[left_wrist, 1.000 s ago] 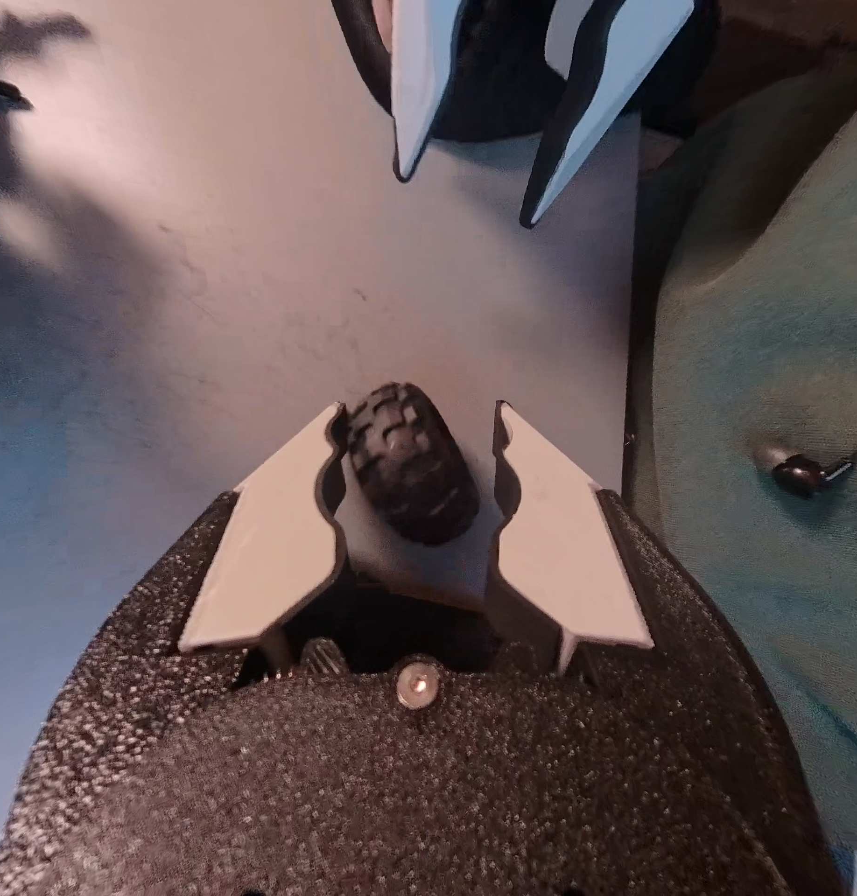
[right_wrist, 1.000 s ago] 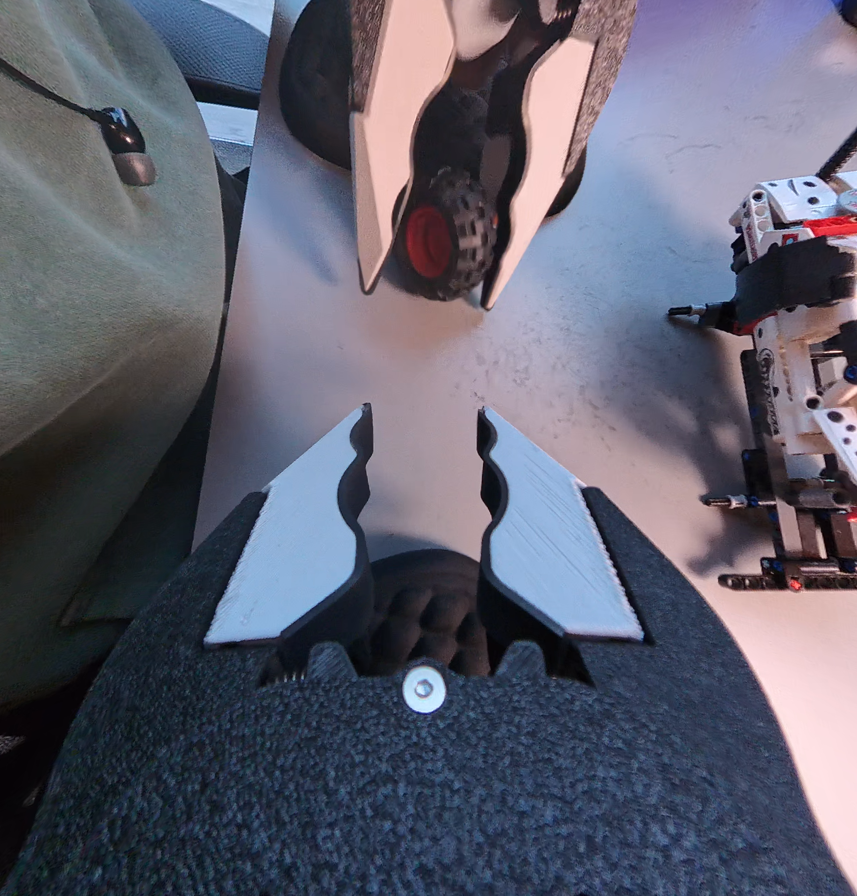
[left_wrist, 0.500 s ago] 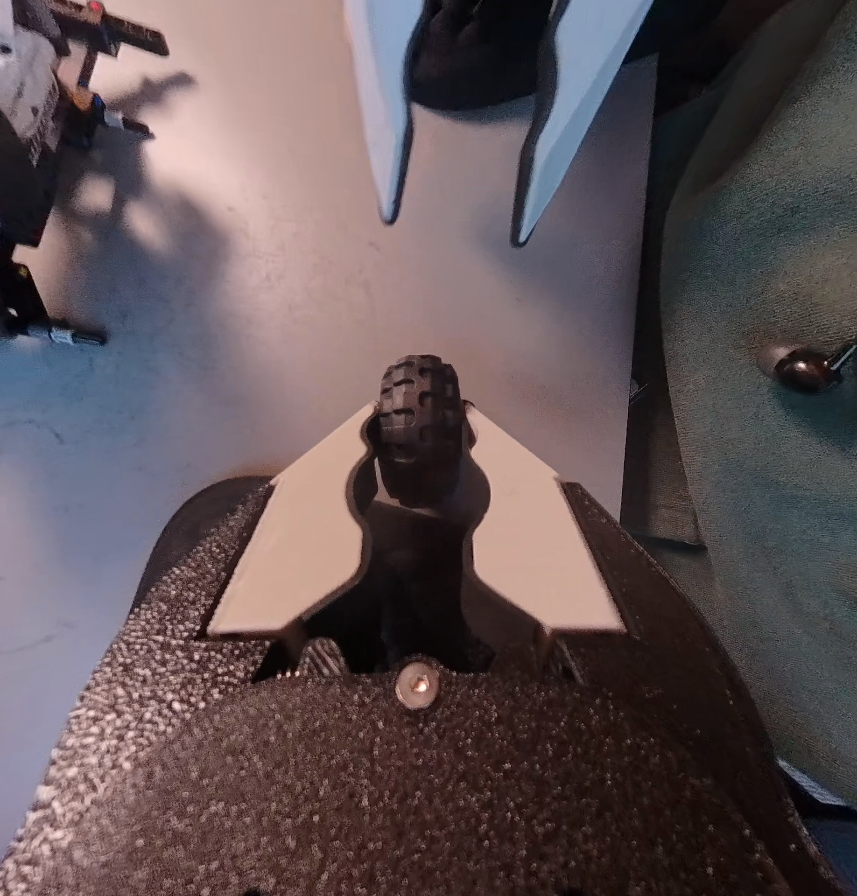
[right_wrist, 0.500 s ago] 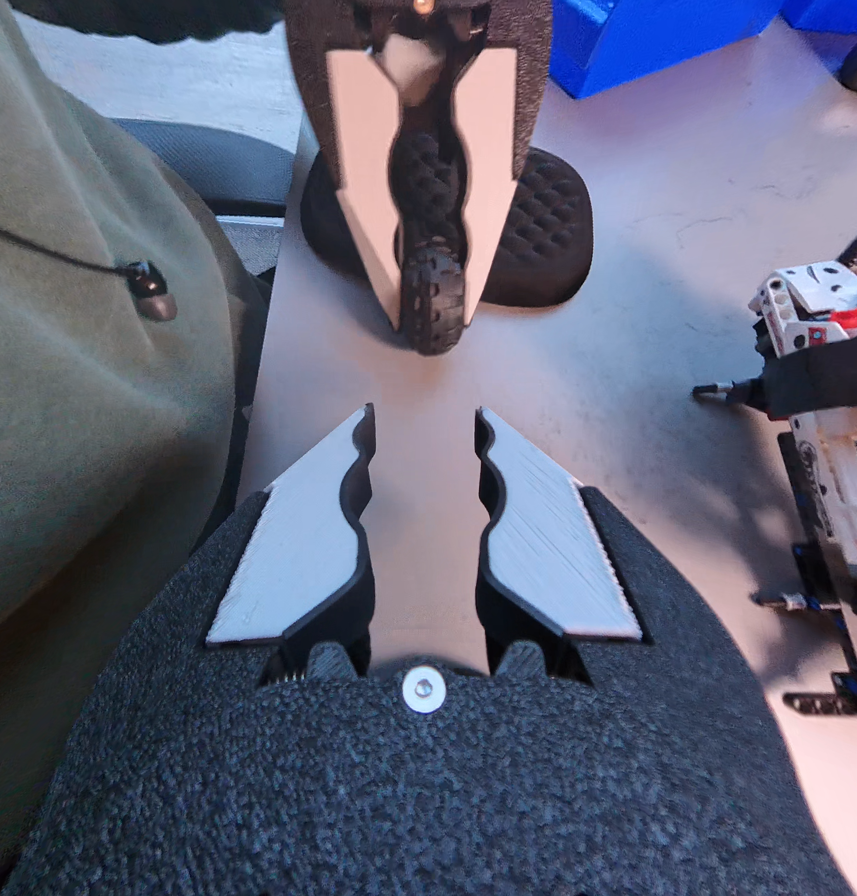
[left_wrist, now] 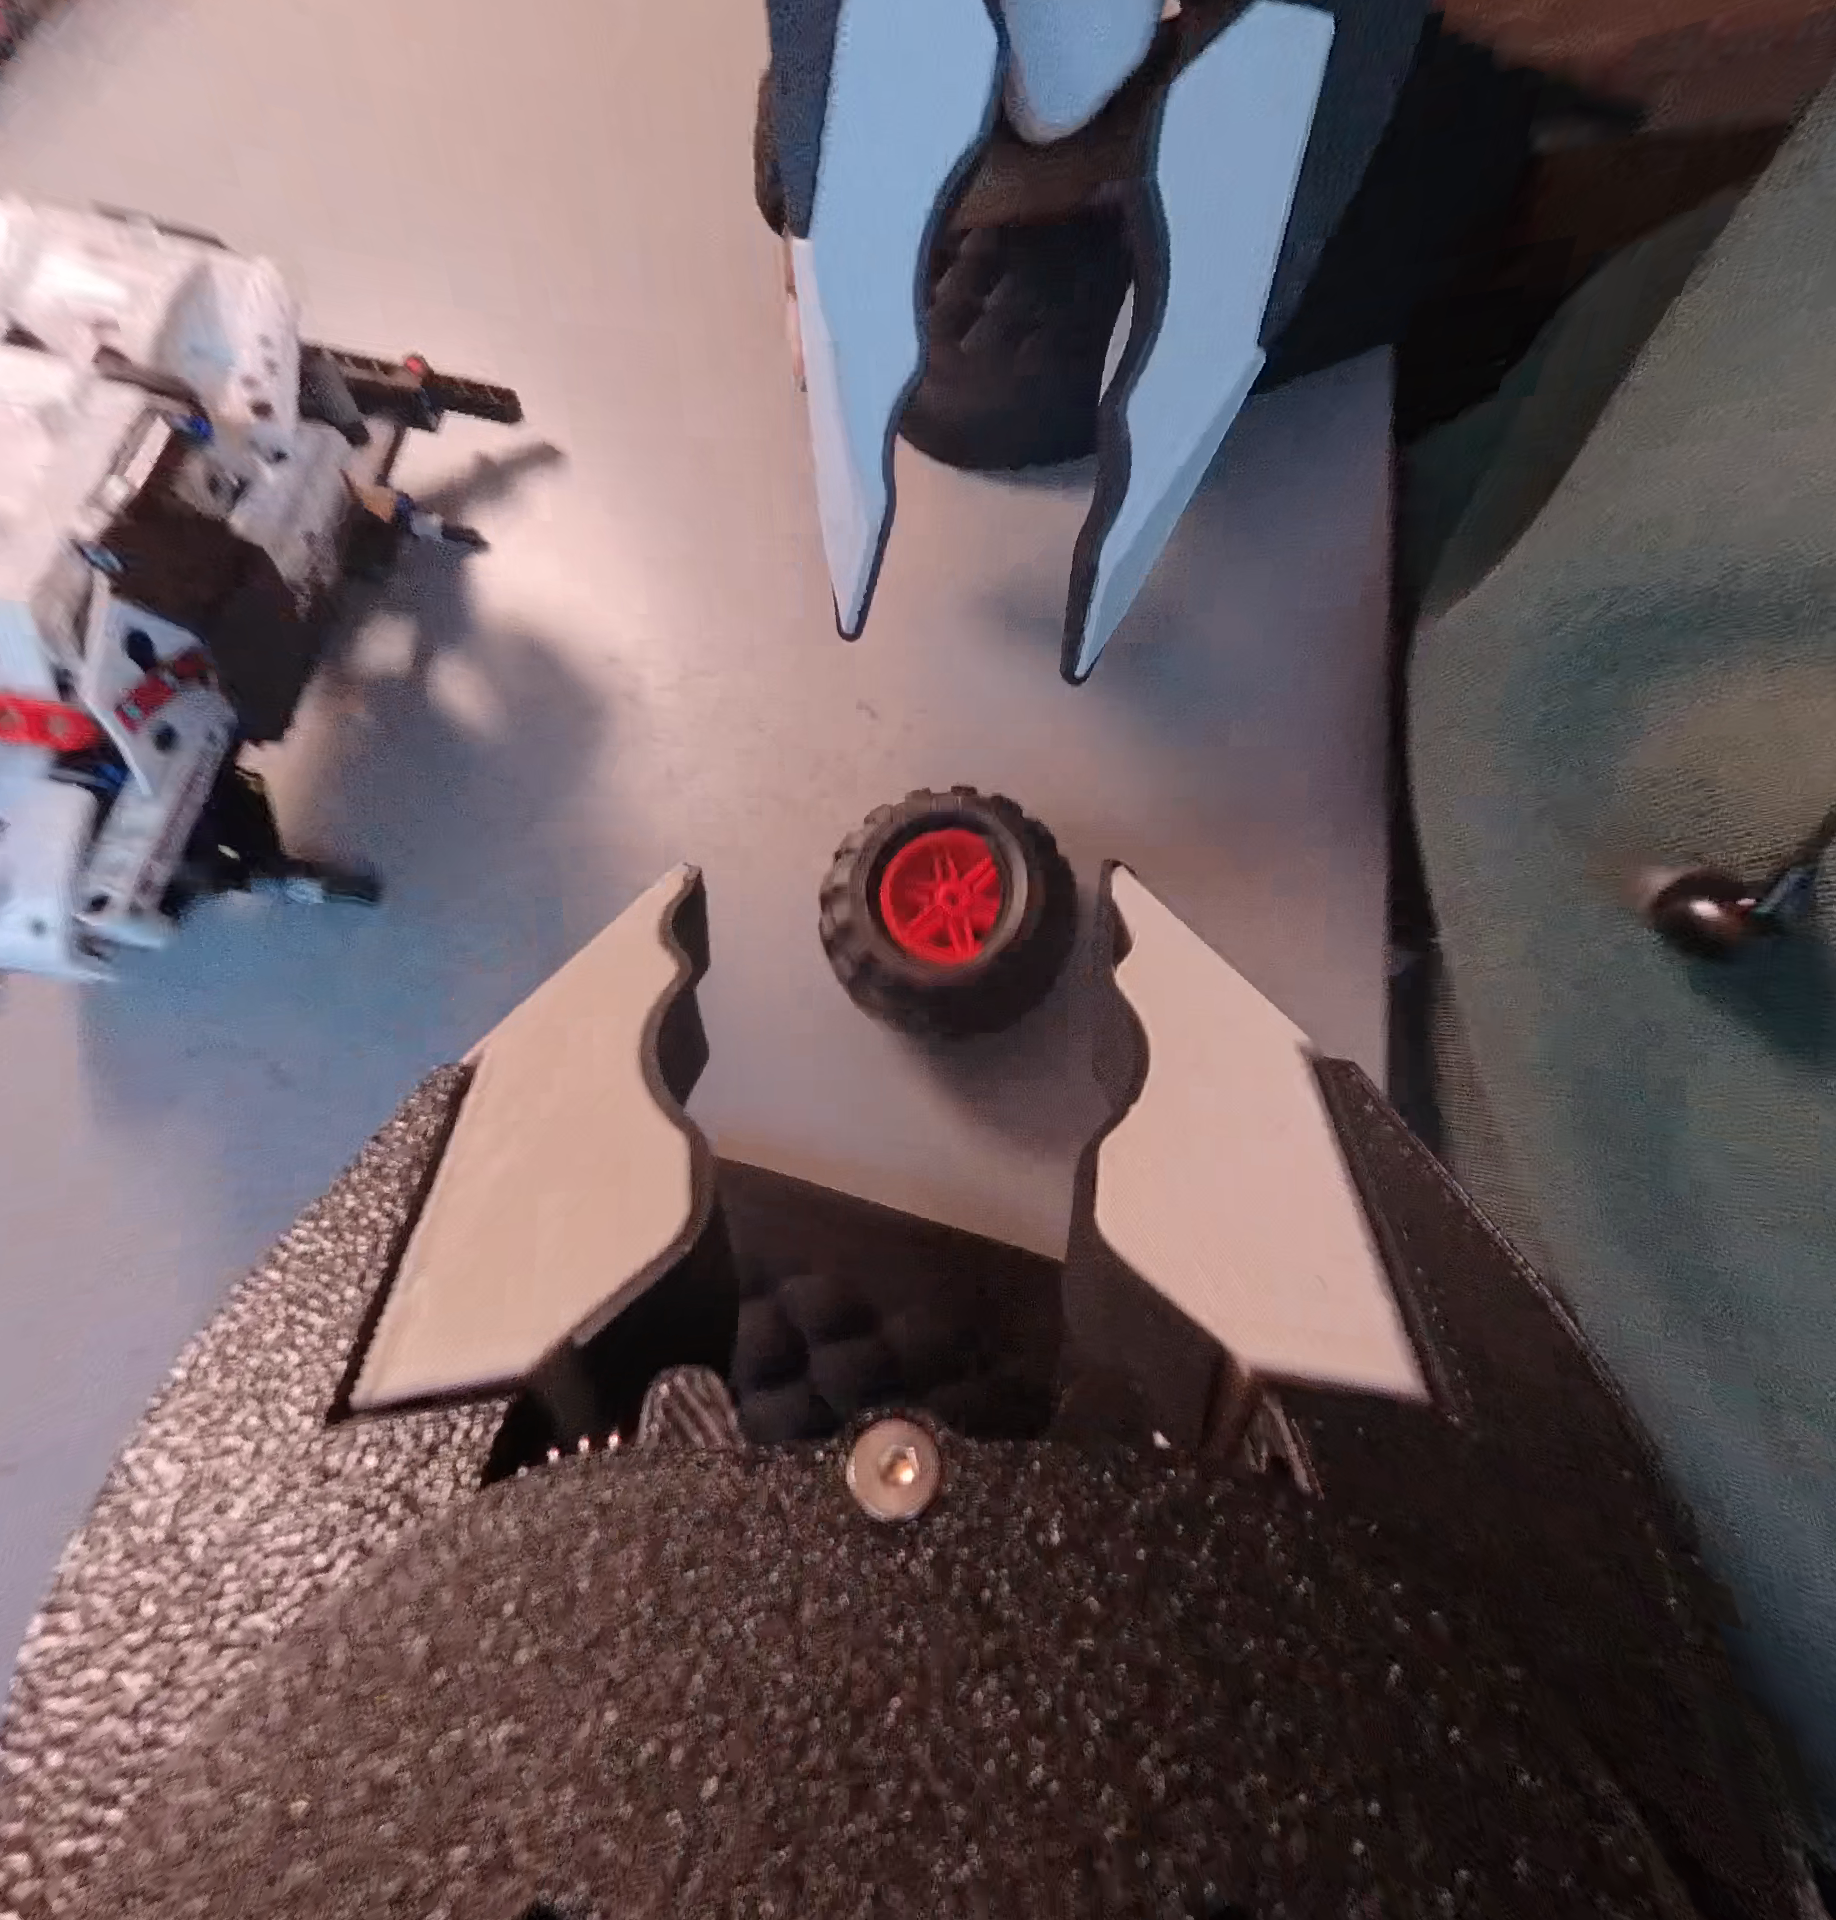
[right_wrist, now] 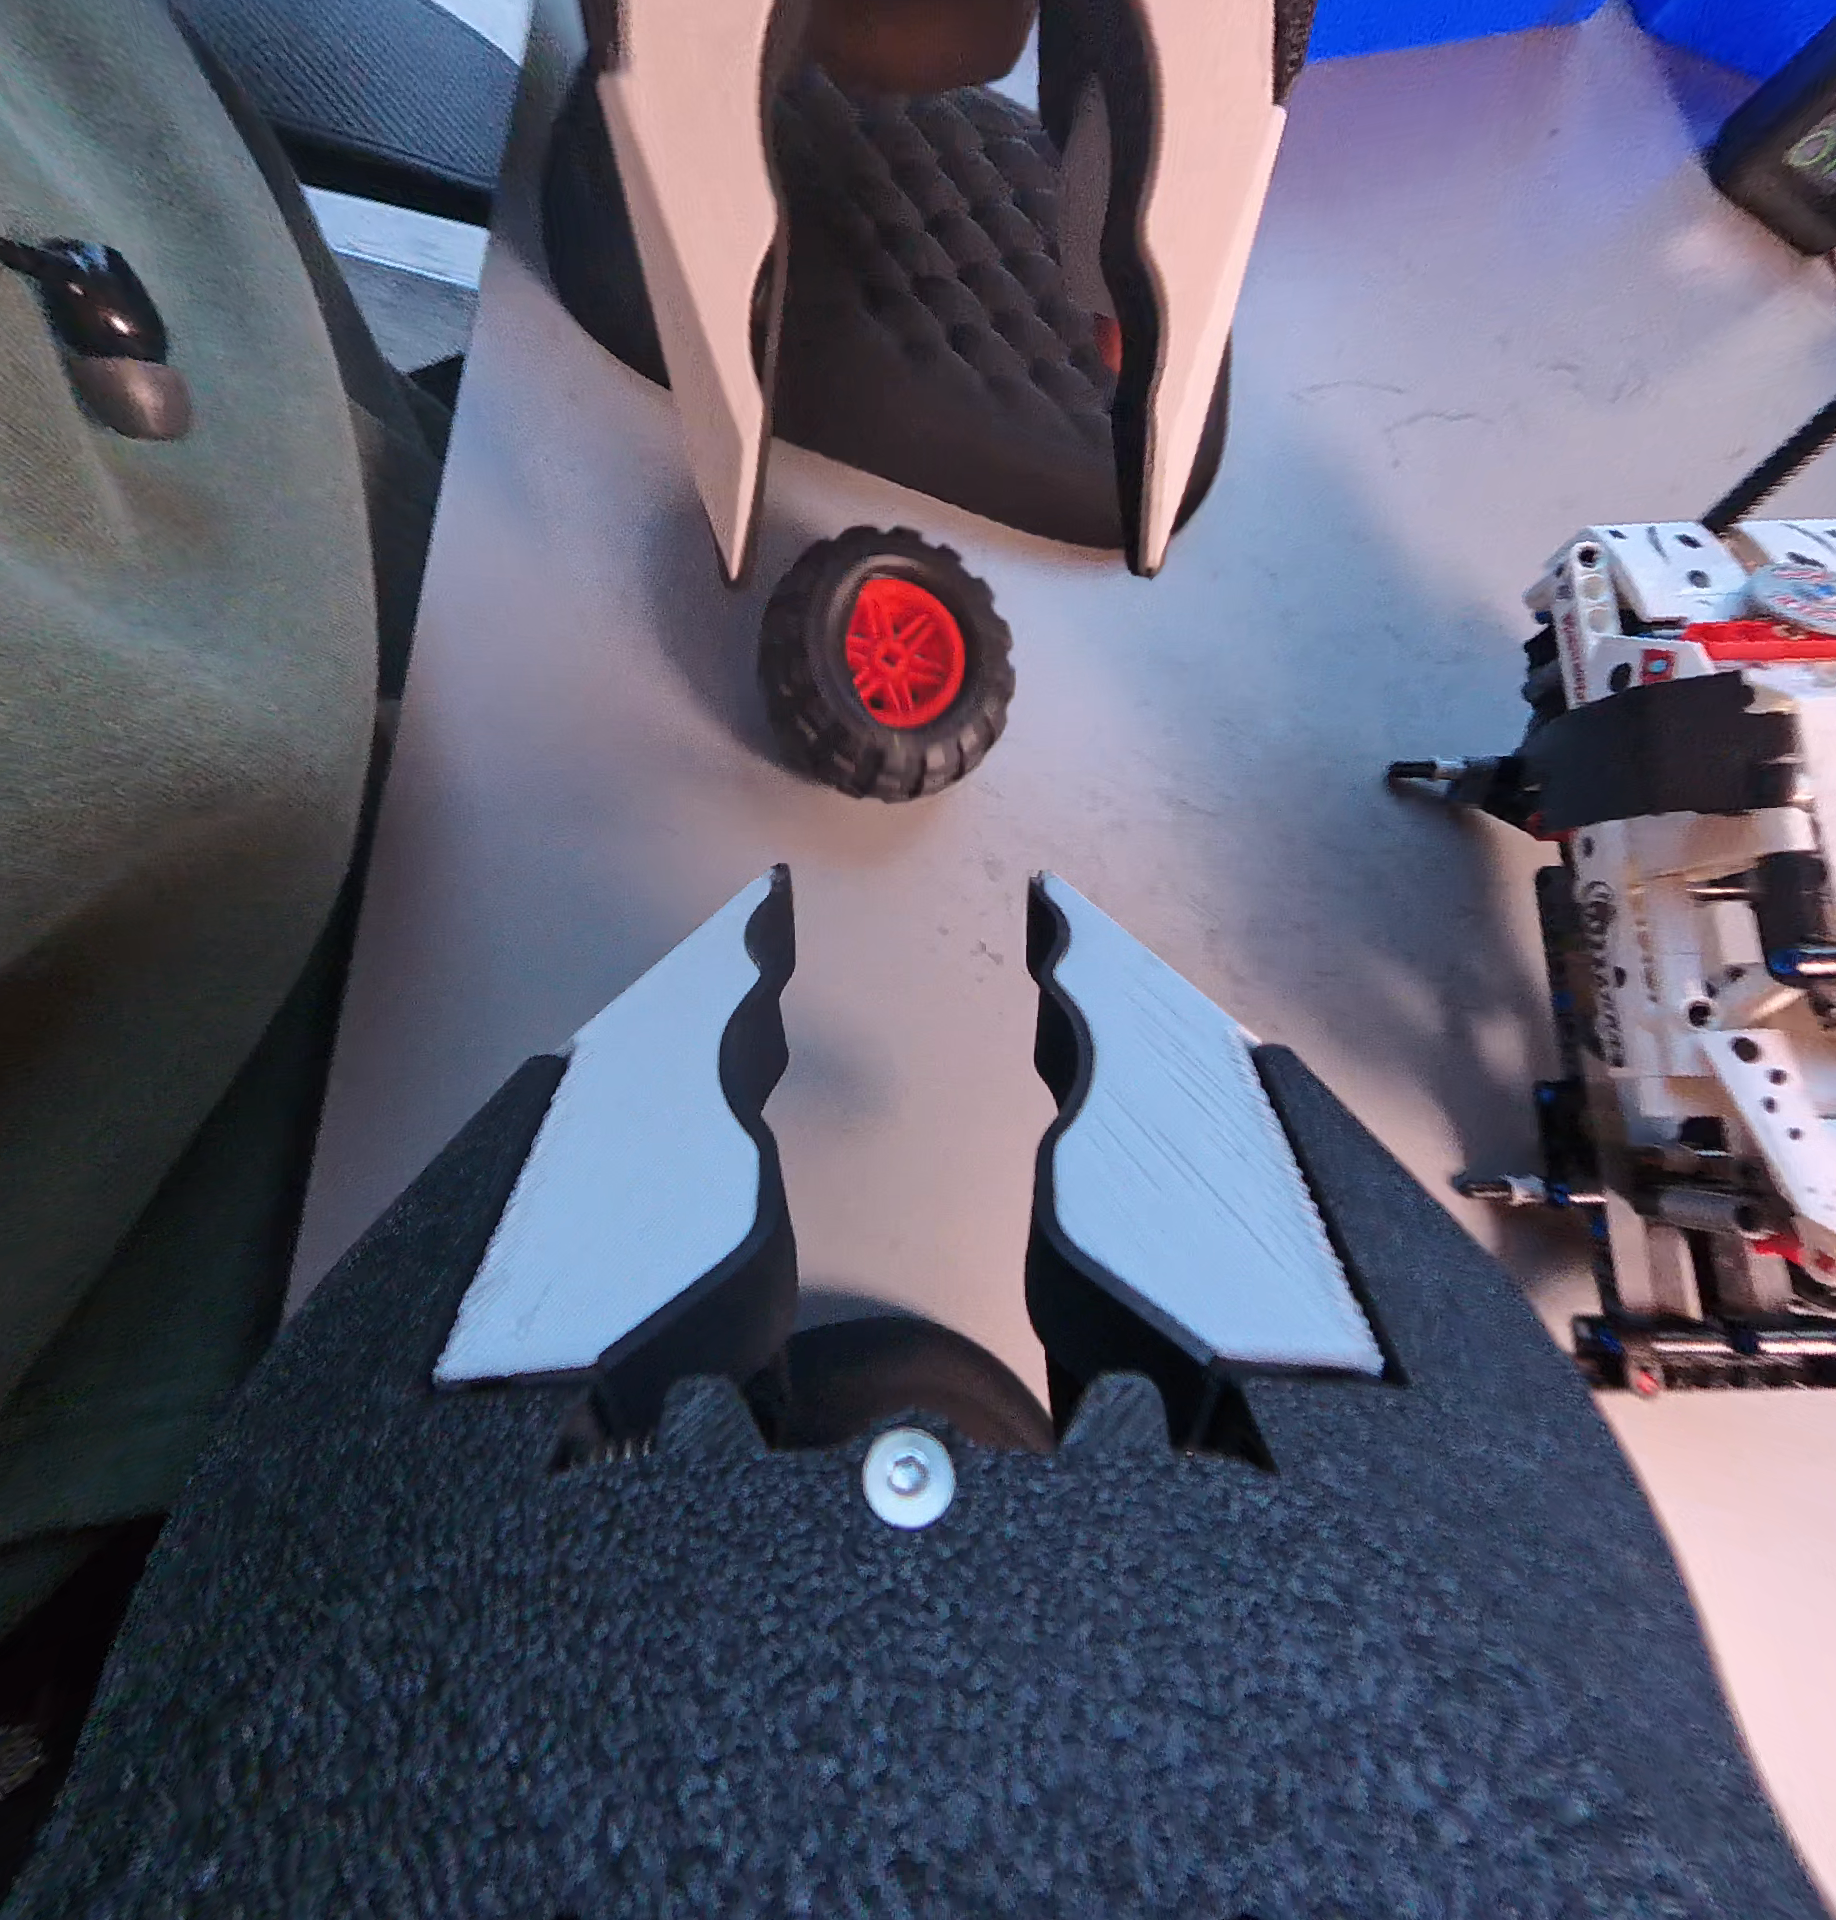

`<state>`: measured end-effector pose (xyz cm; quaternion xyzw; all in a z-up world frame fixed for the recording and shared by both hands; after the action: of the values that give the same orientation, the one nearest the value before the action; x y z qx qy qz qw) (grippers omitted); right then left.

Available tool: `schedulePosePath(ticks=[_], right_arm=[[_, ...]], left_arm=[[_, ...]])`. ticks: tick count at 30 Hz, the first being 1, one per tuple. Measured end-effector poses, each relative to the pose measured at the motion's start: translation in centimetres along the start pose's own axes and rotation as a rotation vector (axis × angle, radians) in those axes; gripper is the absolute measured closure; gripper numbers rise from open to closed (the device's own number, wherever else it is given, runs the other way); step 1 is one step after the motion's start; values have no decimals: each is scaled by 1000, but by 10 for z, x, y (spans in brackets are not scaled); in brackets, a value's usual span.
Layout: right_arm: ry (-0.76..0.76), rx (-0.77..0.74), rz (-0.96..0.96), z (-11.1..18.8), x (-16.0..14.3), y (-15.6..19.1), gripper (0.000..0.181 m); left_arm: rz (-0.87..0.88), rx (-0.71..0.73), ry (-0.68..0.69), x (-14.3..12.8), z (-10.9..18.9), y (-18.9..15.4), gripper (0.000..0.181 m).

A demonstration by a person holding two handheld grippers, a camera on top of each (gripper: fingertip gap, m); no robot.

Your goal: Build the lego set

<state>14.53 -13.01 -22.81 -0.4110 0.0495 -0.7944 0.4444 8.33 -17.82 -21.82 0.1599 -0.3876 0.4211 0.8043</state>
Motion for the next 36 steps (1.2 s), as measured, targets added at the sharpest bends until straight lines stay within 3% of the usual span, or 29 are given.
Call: schedulePosePath(ticks=[3, 6, 13, 15, 21, 25, 27, 31, 36], right_arm=[[-9, 28, 10, -6, 6, 2, 137], [-23, 53, 17, -10, 13, 2, 137], [-89, 72, -70, -14, 28, -3, 138], [-108, 81, -96, -16, 32, -5, 139], [-74, 111, -75, -23, 33, 3, 142], [-15, 88, 24, -26, 28, 10, 161], [3, 63, 81, -27, 28, 11, 160], [22, 28, 217, -28, 29, 12, 164], [49, 57, 345, -29, 32, 15, 167]], left_arm=[[113, -61, 92, -17, -3, -1, 111], [39, 7, 193, -34, -12, 3, 114], [85, -64, 159, -28, -12, 0, 120], [56, -54, 170, -28, -15, 0, 129], [32, -23, 121, -20, -20, -2, 130], [16, -22, 158, -25, -22, -4, 127], [19, -69, 177, -26, -20, -6, 118], [41, -96, 146, -16, -13, 6, 119], [-119, -156, 209, -16, -28, -2, 119]])
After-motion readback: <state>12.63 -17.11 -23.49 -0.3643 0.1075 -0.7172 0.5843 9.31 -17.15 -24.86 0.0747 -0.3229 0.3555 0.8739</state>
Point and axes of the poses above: each gripper's, where its closed fingertips meet, z back along the fingers, x out of its top, y = z × x across the jaws, the point moved 2 cm from there along z, back along the fingers, and after that the axes turned 14 degrees about z, right-handed, at the moved point
